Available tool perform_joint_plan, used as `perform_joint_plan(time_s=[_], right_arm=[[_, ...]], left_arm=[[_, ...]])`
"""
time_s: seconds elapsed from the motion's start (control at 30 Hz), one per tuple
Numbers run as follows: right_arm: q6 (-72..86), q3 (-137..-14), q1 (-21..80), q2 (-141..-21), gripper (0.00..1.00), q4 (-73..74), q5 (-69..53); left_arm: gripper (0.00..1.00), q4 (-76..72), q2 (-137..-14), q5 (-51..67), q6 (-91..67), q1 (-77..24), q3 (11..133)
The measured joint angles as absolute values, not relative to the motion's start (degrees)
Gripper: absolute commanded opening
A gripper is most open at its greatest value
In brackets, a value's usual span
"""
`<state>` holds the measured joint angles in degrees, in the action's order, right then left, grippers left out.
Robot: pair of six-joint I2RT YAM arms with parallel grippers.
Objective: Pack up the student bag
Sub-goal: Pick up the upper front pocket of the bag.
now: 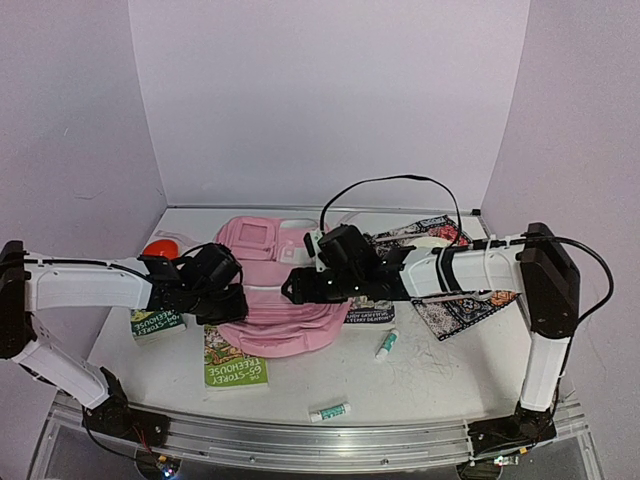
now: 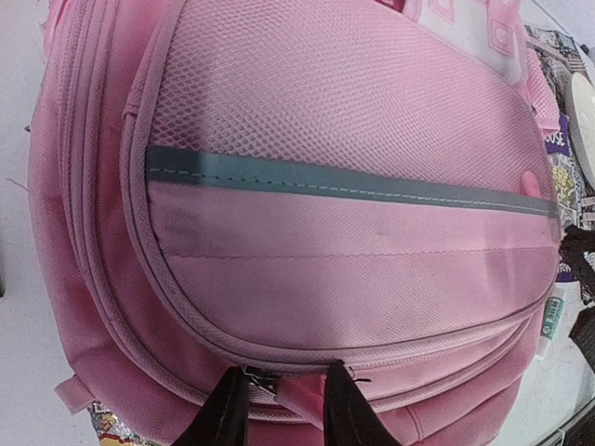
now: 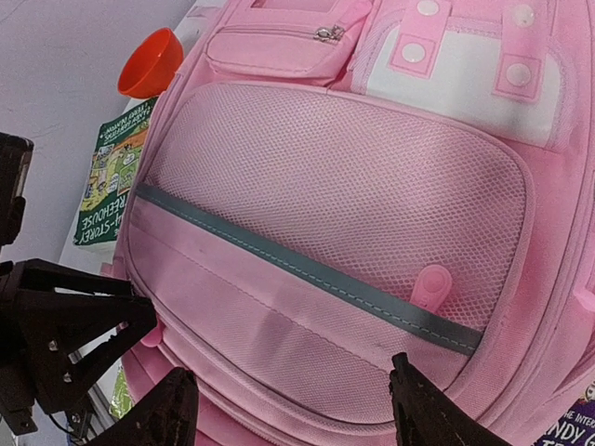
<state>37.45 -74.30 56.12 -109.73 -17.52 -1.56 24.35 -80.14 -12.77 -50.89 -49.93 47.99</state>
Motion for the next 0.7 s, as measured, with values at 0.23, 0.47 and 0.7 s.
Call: perform_joint_plan(time_s=[0.23,0.47,0.7], right_arm=[[38.67,-74.52,55.90,-109.74,0.72,-17.58,-1.59],[40.91,-74.52,55.24,-110.23,0.73,-17.63,-2.09],[45.87,-74.58,53.95,-112.13,0.74,-17.59,-2.53]], left_arm=[[0.05,24.79,-81.60,-12.53,-50.15,-50.11,48.45],[0.00,27.26,-81.58,-12.67,-48.71,-50.17,49.94],[0.00,29.65,-81.24,-12.25,-46.23,-50.17,51.57]])
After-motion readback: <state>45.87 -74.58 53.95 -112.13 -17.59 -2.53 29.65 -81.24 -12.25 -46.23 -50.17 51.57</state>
